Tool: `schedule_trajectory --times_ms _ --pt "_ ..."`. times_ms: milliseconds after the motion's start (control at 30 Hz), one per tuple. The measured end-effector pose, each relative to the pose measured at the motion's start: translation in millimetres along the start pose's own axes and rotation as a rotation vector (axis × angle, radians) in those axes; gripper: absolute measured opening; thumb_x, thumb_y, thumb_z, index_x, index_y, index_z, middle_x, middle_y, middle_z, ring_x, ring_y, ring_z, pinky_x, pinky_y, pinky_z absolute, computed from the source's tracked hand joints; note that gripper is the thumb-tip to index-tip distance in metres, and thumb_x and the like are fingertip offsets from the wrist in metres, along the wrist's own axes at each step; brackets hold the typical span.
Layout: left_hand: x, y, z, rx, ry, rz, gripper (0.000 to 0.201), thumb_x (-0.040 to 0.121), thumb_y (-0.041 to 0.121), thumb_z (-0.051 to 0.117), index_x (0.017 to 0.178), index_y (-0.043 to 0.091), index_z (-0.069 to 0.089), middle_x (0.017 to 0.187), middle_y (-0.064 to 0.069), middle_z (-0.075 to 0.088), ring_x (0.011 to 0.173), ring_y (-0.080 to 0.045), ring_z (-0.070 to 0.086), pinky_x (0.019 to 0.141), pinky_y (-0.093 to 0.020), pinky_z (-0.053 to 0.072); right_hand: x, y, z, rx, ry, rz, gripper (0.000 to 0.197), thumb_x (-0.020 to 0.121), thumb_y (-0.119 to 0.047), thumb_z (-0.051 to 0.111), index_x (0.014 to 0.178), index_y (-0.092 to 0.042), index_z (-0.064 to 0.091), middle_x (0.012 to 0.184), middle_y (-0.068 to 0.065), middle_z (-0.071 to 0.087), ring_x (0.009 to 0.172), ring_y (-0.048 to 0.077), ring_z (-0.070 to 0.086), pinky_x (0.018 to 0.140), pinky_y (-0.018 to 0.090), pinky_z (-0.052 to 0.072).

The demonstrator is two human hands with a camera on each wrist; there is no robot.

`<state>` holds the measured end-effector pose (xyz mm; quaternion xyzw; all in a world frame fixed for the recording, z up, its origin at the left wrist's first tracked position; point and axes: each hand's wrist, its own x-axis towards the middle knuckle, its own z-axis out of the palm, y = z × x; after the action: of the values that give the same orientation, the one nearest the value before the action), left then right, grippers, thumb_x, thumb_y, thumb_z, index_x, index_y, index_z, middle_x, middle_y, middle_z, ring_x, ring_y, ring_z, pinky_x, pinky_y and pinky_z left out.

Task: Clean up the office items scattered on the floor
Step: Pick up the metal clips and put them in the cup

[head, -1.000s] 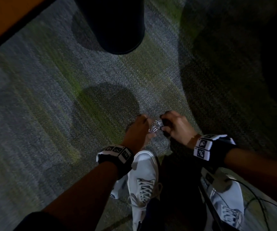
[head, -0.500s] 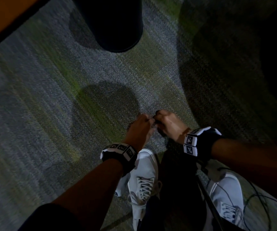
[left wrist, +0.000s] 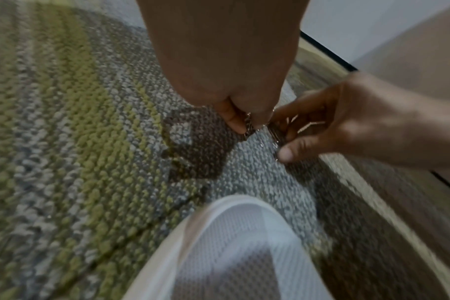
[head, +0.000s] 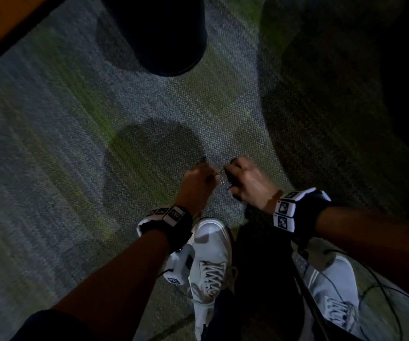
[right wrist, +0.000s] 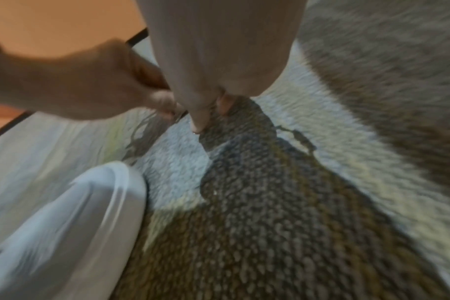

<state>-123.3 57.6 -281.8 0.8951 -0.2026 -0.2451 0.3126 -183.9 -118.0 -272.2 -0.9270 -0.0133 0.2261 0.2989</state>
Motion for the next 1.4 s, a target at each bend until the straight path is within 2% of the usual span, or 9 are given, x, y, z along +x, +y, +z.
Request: schedule_trajectory --times_ms 67,133,333,600,767,900,1033,1267,1400 --pt "-2 -3 -5 -0.049 0.029 0.022 0.012 0.084 0.005 0.063 0.086 0.004 0.075 0.085 -0.010 0.069 0.070 -0.012 0.060 0.070 -0.019 0.046 3 -5 5 -0.045 0.002 -0.050 0.052 0.079 -0.017 0.073 0.128 -0.008 0.056 0.115 0.012 0.051 0.107 0.031 0.051 0.087 0.041 0.050" --pt "-4 -9 -7 -0.019 0.010 0.063 0.016 0.084 0.007 0.059 0.085 0.005 0.075 0.085 -0.010 0.070 0.075 -0.021 0.065 0.072 -0.033 0.048 4 -7 6 -0.093 0.014 -0.094 0.042 0.081 -0.015 0.071 0.121 -0.008 0.061 0.111 0.011 0.055 0.101 0.031 0.052 0.081 0.042 0.052" --pt "-7 -10 -11 0.009 -0.042 0.078 0.017 0.088 0.009 0.059 0.092 0.006 0.075 0.093 -0.013 0.069 0.085 -0.030 0.065 0.077 -0.035 0.044 9 -12 4 -0.090 0.006 -0.095 0.022 0.086 -0.011 0.062 0.107 -0.007 0.069 0.105 0.010 0.061 0.097 0.032 0.054 0.078 0.045 0.050" --pt "-5 -9 -7 0.138 -0.156 0.115 0.016 0.080 0.007 0.065 0.090 -0.003 0.071 0.095 -0.023 0.066 0.092 -0.041 0.063 0.078 -0.049 0.054 14 -8 10 0.022 0.027 -0.056 0.013 0.077 -0.002 0.065 0.088 -0.007 0.072 0.094 0.011 0.063 0.085 0.036 0.059 0.071 0.043 0.053" --pt "-7 -11 4 0.130 -0.150 0.144 0.024 0.085 0.012 0.059 0.102 0.002 0.071 0.101 -0.020 0.064 0.093 -0.038 0.062 0.078 -0.047 0.054 8 -9 4 0.126 0.048 0.023 0.032 0.079 -0.010 0.070 0.110 -0.005 0.063 0.106 0.012 0.060 0.095 0.032 0.061 0.082 0.043 0.053" --pt "-8 -13 5 -0.006 -0.145 0.128 0.009 0.083 0.002 0.062 0.086 -0.002 0.070 0.091 -0.015 0.064 0.085 -0.011 0.056 0.076 -0.039 0.049 -3 -10 5 0.070 0.056 0.114 0.054 0.078 -0.024 0.076 0.126 -0.007 0.056 0.117 0.010 0.053 0.106 0.029 0.057 0.092 0.037 0.050" --pt "-10 -17 6 0.123 -0.100 0.105 0.042 0.090 0.030 0.037 0.098 0.004 0.069 0.103 -0.013 0.064 0.097 -0.030 0.061 0.081 -0.044 0.051 -6 -21 14 -0.022 0.003 0.097 0.060 0.078 -0.033 0.076 0.127 -0.007 0.053 0.121 0.010 0.048 0.108 0.029 0.051 0.090 0.038 0.048" --pt "-20 -19 4 0.131 -0.072 0.153 0.019 0.085 0.014 0.060 0.099 0.003 0.067 0.096 -0.014 0.058 0.091 -0.034 0.058 0.075 -0.046 0.049 7 -22 25 -0.091 0.037 -0.061 0.023 0.084 -0.010 0.063 0.107 -0.006 0.065 0.102 0.010 0.058 0.093 0.031 0.057 0.071 0.042 0.053" --pt "-21 -12 4 0.101 -0.079 0.150 0.010 0.084 0.006 0.057 0.079 0.003 0.066 0.085 -0.015 0.057 0.080 -0.033 0.057 0.069 -0.045 0.048 8 -23 24 -0.149 0.065 -0.145 0.011 0.079 -0.003 0.068 0.089 -0.006 0.070 0.088 0.010 0.062 0.083 0.029 0.059 0.061 0.035 0.051"
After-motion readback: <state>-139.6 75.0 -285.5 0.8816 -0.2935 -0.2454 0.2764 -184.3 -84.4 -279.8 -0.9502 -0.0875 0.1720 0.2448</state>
